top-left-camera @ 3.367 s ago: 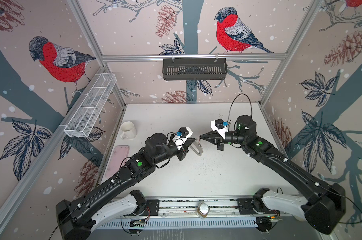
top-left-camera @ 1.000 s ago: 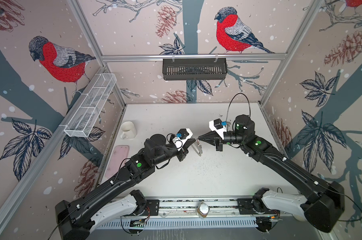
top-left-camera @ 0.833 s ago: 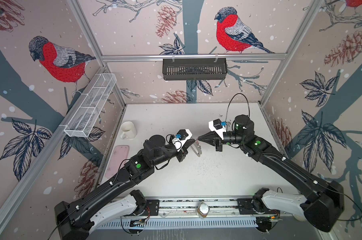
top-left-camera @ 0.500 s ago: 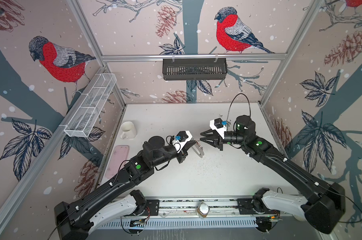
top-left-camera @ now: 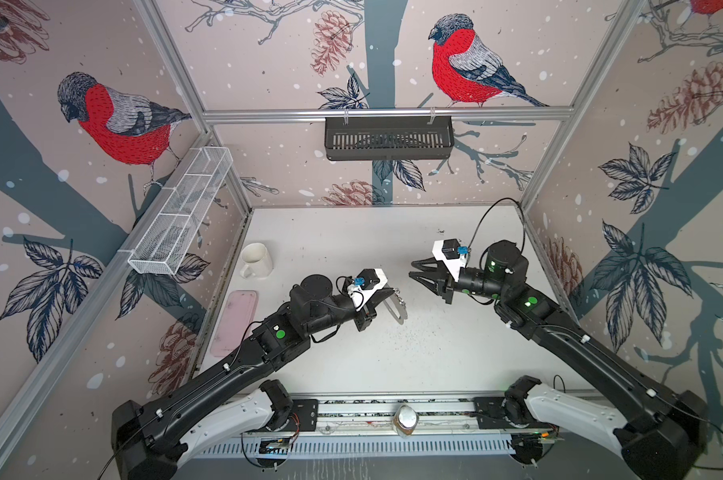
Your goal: Put the keys on the keyring
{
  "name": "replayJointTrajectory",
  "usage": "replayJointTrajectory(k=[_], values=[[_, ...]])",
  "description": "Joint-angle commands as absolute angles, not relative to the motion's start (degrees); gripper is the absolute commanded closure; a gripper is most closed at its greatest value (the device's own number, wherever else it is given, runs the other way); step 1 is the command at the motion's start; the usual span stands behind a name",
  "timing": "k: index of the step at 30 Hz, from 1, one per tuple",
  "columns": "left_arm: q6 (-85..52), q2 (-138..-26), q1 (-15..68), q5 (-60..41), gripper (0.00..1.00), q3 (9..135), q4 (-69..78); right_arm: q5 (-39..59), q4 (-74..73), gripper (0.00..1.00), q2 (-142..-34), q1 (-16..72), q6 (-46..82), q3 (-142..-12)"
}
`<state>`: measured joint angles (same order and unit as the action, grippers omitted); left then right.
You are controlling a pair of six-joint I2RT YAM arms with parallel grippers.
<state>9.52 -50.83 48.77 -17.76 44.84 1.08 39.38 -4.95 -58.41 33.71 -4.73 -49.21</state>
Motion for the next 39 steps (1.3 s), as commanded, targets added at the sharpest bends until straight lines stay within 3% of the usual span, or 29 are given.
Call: replayJointTrajectory(k=[1, 8, 13, 18, 30, 39], values=[[11.1, -51.4, 48.0, -20.8, 1.0, 45.8, 5.9, 38.3, -8.7, 0.81, -58.0, 34.1, -3.8, -48.6], [9.7, -54.5, 43.0, -30.7, 1.0, 47.8, 5.3, 40.1, -7.6, 0.85, -57.9, 35.6, -5.5, -48.0], [11.7, -56.4, 41.2, -36.3, 1.0, 50.2, 1.9, 38.4, -7.6, 0.7, -57.9, 36.5, -5.3, -47.2], [12.7, -58.5, 39.6, -42.5, 1.0, 51.7, 0.1, 37.4, -8.4, 0.68, -58.0, 37.6, -4.8, -46.0], [14.0, -58.5, 39.1, -43.1, 1.0, 51.5, -0.3, 34.0, -7.5, 0.85, -55.4, 38.1, -4.5, -44.4], [14.9, -59.2, 38.7, -43.6, 1.0, 51.5, -0.9, 39.1, -8.8, 0.94, -52.7, 38.3, -3.1, -41.9]])
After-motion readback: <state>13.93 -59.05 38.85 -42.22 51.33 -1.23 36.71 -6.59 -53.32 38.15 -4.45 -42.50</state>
